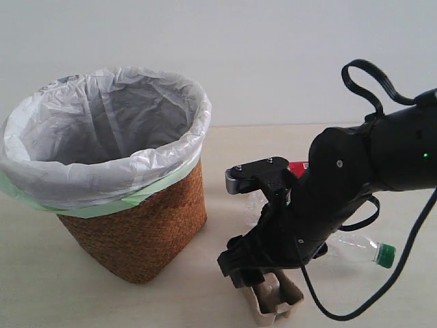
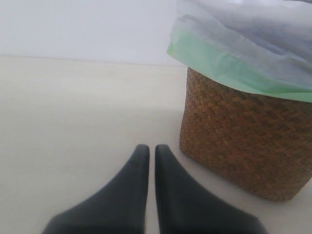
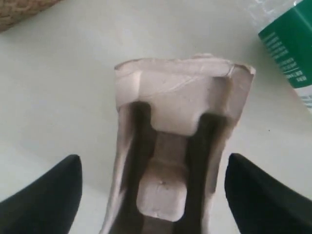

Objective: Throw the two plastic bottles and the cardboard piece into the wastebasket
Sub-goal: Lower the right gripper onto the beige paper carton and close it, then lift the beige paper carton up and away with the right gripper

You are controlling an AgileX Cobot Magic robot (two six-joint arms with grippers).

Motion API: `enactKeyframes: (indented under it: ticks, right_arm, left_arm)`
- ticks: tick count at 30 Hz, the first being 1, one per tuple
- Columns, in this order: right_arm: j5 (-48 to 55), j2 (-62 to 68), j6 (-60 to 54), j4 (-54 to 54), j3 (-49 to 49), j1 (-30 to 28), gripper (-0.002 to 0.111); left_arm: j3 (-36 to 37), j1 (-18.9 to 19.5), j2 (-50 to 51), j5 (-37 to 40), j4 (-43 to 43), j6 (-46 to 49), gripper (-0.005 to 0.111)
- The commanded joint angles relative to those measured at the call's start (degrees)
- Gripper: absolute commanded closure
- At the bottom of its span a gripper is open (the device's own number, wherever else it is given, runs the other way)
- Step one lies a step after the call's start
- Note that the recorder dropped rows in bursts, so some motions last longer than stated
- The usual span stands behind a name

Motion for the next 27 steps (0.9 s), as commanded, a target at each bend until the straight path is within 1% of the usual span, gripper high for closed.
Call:
enactKeyframes:
  ticks: [1,11,13,14,16,17,18,20,23,27]
  right_arm:
    - [-0.60,3.17,0.00,-0.54,-0.48,0.12,0.037]
    - [-1.63,8.11,0.00,-0.54,-0.48,0.12,0.037]
    - [-1.63,8.26,0.00,-0.54,-0.48,0.12,0.040]
    - [-1.42,8.26,0.11,-0.54,-0.48,0.12,0.045]
    - [-1.00,8.02,0.39,-0.54,-0.48,0.12,0.065]
    - [-0.63,8.03,0.39,-0.54,-0.48,0.12,0.072]
    - [-0.01,7.79,0.39,-0.54,-0.48,0.12,0.087]
    - [1.50,7.24,0.39,-0.44,-0.58,0.12,0.109]
    - [7.24,3.39,0.48,0.38,-0.58,0.12,0.108]
    - [11.90,-3.84,0.48,1.00,-0.35,0.12,0.108]
  left_arm:
    - [0.23,0.04,-0.19,-0.07,0.17,-0.48,0.103]
    - [0.23,0.04,-0.19,-0.07,0.17,-0.48,0.103]
    - [0.23,0.04,-0.19,-0.07,0.17,-0.48,0.103]
    - [0.23,0.04,-0.19,-0.07,0.17,-0.48,0.103]
    - [0.23,0.04,-0.19,-0.07,0.17,-0.48,0.103]
    - [0.23,0.04,-0.19,-0.07,0.17,-0.48,0.103]
    - [0.23,0.04,-0.19,-0.07,0.17,-0.48,0.103]
    - [0.23,0.04,-0.19,-0.07,0.17,-0.48,0.103]
    - [0.23,0.04,-0.19,-0.07,0.17,-0.48,0.103]
    - [0.23,0.04,-0.19,-0.07,0.17,-0.48,0.103]
